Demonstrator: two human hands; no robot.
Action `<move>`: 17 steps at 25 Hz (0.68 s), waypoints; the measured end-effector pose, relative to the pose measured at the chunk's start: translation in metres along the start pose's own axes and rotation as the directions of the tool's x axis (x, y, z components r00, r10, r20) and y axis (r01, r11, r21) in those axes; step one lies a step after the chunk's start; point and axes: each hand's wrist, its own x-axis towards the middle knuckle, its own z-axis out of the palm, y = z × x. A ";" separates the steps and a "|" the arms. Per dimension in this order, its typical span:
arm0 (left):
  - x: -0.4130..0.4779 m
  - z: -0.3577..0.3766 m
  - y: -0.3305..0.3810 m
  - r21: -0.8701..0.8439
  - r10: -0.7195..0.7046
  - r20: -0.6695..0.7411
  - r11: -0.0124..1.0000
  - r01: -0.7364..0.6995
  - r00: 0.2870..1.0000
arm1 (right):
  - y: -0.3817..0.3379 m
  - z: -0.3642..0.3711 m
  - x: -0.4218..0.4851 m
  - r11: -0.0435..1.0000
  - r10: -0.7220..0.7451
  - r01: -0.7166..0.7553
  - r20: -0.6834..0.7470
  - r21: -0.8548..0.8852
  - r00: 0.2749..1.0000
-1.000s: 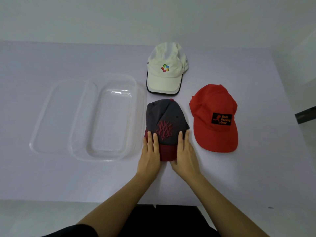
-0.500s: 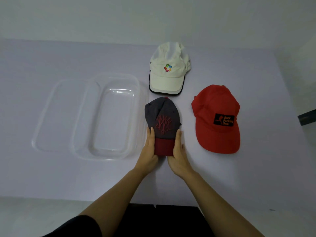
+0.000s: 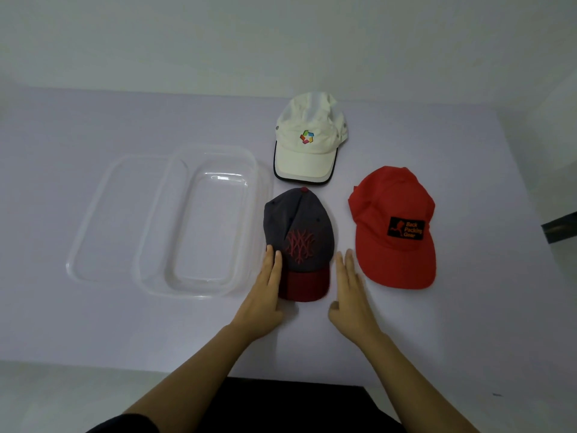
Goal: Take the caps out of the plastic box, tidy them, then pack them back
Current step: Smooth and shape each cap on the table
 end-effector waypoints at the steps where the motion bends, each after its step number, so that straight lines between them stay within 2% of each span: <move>1: -0.002 -0.001 0.008 0.003 0.009 -0.026 1.000 -0.009 1.000 | 0.005 -0.012 -0.005 1.000 -0.016 0.014 -0.055 -0.028 0.998; 3: -0.003 -0.001 0.027 0.038 0.043 -0.053 0.998 -0.041 0.998 | 0.023 -0.033 -0.015 0.995 -0.016 -0.001 -0.180 -0.097 0.984; 5: 0.009 0.005 0.051 0.089 0.112 -0.041 0.990 -0.108 0.993 | 0.050 -0.054 -0.021 0.988 0.047 -0.082 -0.250 -0.131 0.967; 9: 0.054 0.033 0.093 0.166 0.200 0.048 0.964 -0.206 0.979 | 0.102 -0.085 -0.007 0.951 0.226 -0.267 -0.239 -0.158 0.944; 12: 0.082 0.069 0.119 0.236 0.123 0.188 0.957 -0.166 0.974 | 0.115 -0.090 0.000 0.945 0.198 -0.226 -0.138 -0.237 0.970; 13: 0.089 0.081 0.126 0.276 0.079 0.193 0.952 -0.132 0.978 | 0.113 -0.090 -0.001 0.941 0.195 -0.223 -0.129 -0.253 0.972; 17: 0.107 0.105 0.144 0.376 -0.137 0.019 0.919 0.120 0.990 | 0.106 -0.090 -0.014 0.953 0.068 -0.109 -0.155 -0.281 0.986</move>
